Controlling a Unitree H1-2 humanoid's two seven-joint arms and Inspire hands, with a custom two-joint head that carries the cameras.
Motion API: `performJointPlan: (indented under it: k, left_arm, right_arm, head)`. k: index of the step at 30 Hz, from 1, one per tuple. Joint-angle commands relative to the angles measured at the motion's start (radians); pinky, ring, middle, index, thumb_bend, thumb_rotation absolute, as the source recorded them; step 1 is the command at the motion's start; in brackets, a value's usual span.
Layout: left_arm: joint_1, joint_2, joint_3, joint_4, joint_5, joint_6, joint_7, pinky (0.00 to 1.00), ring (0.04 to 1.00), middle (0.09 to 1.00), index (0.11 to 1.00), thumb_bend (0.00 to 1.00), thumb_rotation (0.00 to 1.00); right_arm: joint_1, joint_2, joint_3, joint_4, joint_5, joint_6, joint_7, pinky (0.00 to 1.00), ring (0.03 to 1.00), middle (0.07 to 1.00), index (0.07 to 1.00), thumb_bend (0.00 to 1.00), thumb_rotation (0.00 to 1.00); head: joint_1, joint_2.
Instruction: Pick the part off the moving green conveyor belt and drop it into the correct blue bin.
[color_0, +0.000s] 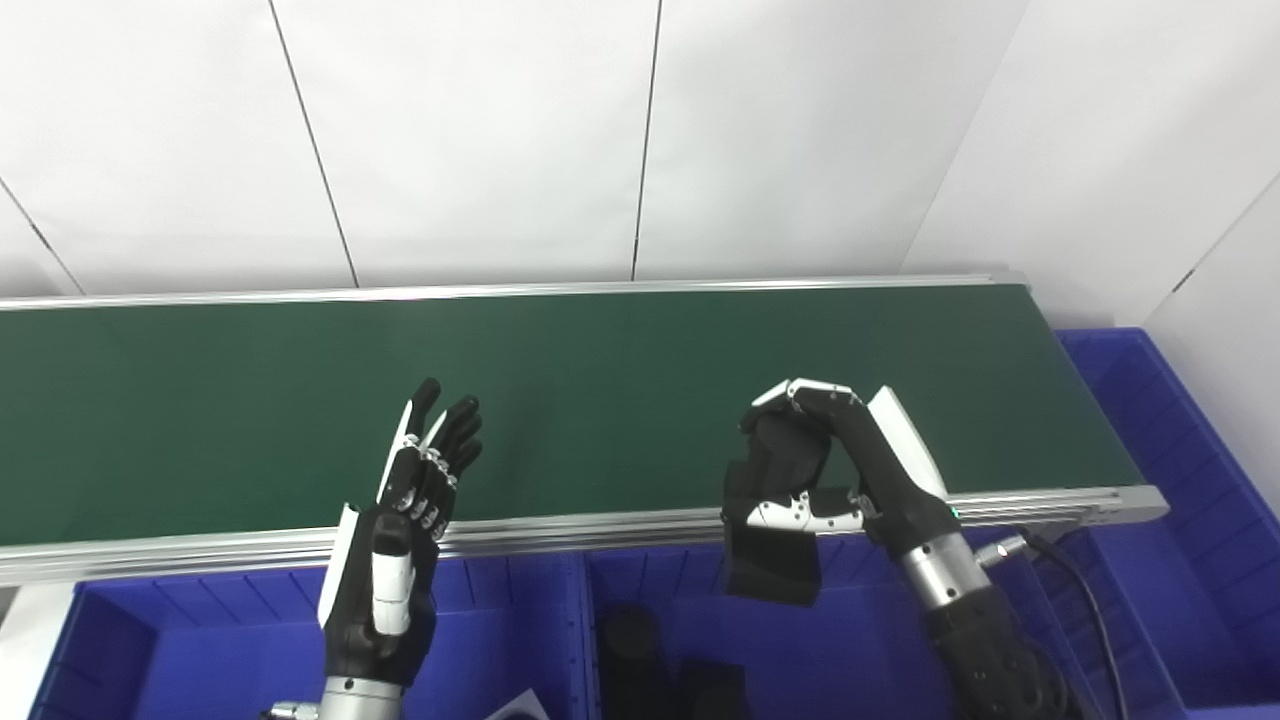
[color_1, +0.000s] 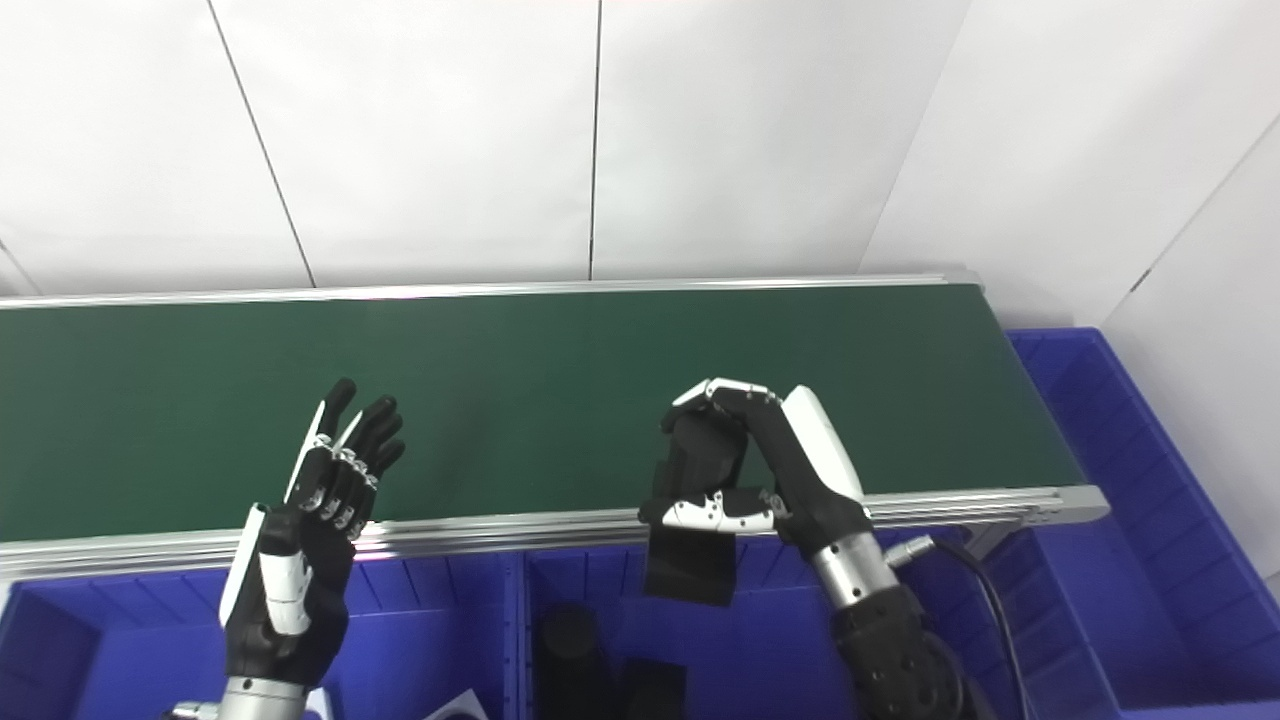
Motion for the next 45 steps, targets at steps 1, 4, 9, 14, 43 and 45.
performJointPlan:
  k: [1, 4, 9, 14, 43, 45]
  left_arm:
    - [-0.017, -0.008, 0.002, -0.030, -0.010, 0.002, -0.023, 0.94, 0.934, 0.919, 1.000, 0.71, 0.99]
    - [-0.014, -0.009, 0.003, -0.034, -0.015, 0.011, -0.031, 0.96, 0.930, 0.912, 1.000, 0.73, 0.98]
    - [-0.010, -0.013, 0.008, -0.025, 0.004, -0.002, -0.033, 0.95, 0.930, 0.913, 1.000, 0.74, 0.99]
    - [-0.011, -0.014, 0.010, -0.019, 0.002, 0.000, -0.038, 0.97, 0.934, 0.914, 1.000, 0.76, 0.99]
    - [-0.032, -0.017, 0.023, -0.020, -0.013, 0.021, -0.050, 1.00, 0.945, 0.917, 1.000, 0.74, 1.00]
    - [-0.032, -0.016, 0.025, -0.019, -0.017, 0.021, -0.051, 1.00, 0.944, 0.913, 1.000, 0.74, 1.00]
  right_arm:
    - [0.004, -0.012, -0.012, -0.047, -0.002, -0.007, -0.004, 0.35, 0.413, 0.480, 0.507, 0.52, 0.00]
    - [0.027, -0.023, -0.010, -0.045, -0.011, -0.009, 0.003, 0.36, 0.412, 0.475, 0.515, 0.52, 0.00]
    - [0.035, -0.045, -0.003, -0.012, -0.057, -0.023, 0.006, 0.33, 0.404, 0.486, 0.518, 0.52, 0.00]
    - [0.043, -0.075, -0.003, 0.011, -0.061, -0.025, 0.021, 0.32, 0.397, 0.469, 0.522, 0.52, 0.00]
    - [0.035, -0.177, 0.075, 0.257, -0.200, -0.101, -0.003, 0.36, 0.408, 0.498, 0.492, 0.52, 0.00]
    - [0.036, -0.176, 0.078, 0.278, -0.209, -0.113, -0.017, 0.37, 0.415, 0.503, 0.489, 0.52, 0.00]
  head:
    - [-0.003, -0.002]
    - [-0.001, -0.005]
    - [-0.001, -0.003]
    - [-0.009, -0.005]
    - [-0.017, -0.005]
    - [-0.017, -0.003]
